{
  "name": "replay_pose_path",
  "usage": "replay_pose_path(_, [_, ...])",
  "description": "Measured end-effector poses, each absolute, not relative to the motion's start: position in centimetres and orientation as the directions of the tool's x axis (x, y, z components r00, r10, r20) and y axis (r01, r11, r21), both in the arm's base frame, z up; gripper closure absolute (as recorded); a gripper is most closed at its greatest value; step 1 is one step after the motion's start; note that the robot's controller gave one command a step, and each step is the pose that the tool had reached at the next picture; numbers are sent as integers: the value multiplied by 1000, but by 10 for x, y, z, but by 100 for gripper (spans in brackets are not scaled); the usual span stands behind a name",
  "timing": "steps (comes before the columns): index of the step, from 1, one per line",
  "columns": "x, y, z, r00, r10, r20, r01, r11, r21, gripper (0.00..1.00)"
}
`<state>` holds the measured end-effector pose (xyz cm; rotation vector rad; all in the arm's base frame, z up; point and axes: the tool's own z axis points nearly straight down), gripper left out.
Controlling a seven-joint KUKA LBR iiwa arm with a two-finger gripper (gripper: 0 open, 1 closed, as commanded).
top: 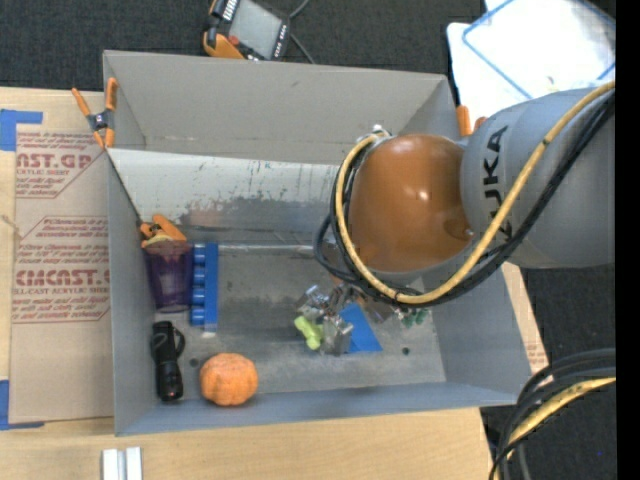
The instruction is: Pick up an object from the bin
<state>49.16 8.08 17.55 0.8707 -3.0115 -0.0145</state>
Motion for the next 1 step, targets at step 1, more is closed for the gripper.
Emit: replay_pose_path(1, [483,72,222,-826,-564,9,-564,826,13,100])
